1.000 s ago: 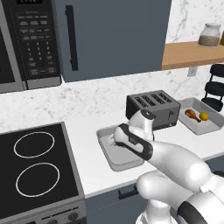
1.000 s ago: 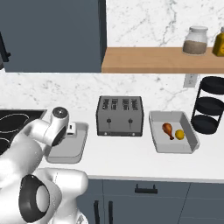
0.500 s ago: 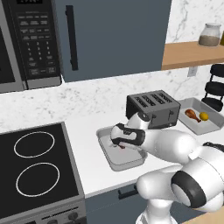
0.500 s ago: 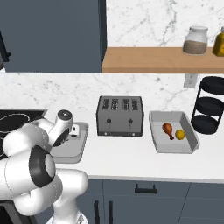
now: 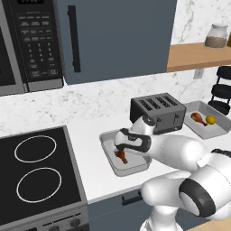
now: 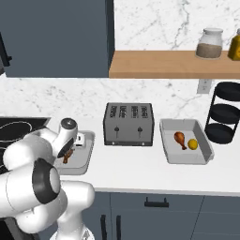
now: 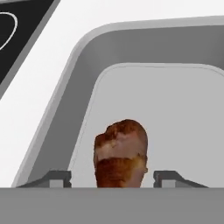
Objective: Place one lemon and one chicken drumstick in each tupperware on the nearby counter, to pack two identical lunches.
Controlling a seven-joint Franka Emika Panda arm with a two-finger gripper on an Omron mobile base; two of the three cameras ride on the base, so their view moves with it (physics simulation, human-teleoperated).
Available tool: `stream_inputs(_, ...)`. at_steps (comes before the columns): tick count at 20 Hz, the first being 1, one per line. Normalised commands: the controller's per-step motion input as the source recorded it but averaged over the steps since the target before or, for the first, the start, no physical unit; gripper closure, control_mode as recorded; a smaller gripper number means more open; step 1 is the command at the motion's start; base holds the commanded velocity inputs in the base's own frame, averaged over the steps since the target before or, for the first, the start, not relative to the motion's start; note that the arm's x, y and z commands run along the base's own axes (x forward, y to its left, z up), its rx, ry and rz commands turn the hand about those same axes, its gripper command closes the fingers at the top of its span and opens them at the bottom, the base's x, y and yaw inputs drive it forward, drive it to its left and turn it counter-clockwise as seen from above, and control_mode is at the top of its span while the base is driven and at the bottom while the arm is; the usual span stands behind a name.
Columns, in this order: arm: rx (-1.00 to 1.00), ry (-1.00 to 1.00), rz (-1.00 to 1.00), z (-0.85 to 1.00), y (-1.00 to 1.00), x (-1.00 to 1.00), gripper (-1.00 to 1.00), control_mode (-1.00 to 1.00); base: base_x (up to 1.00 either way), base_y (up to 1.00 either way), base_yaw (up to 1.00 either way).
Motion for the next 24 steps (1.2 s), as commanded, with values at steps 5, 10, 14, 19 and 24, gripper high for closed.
stream_inputs(5,0.00,-0.03,-0.11,0.87,-0.08,-0.16,-1.00,-1.00,0.00,0.00,0.00)
stream_inputs(10,0.00,-0.02,-0.23,0.92,-0.53,-0.44,-1.00,-1.00,0.00,0.00,0.00)
stream_inputs(14,0.00,-0.02,-0.26,0.70,-0.80,-0.56,-1.00,-1.00,0.00,0.00,0.00)
stream_inputs(19,-0.01,-0.09,-0.09,0.58,-0.29,-0.80,-1.00,-1.00,0.00,0.00,0.00)
stream_inputs(24,-0.11,-0.01,0.00,0.46,0.00,-1.00,-1.00,-1.00,0.00,0.00,0.00)
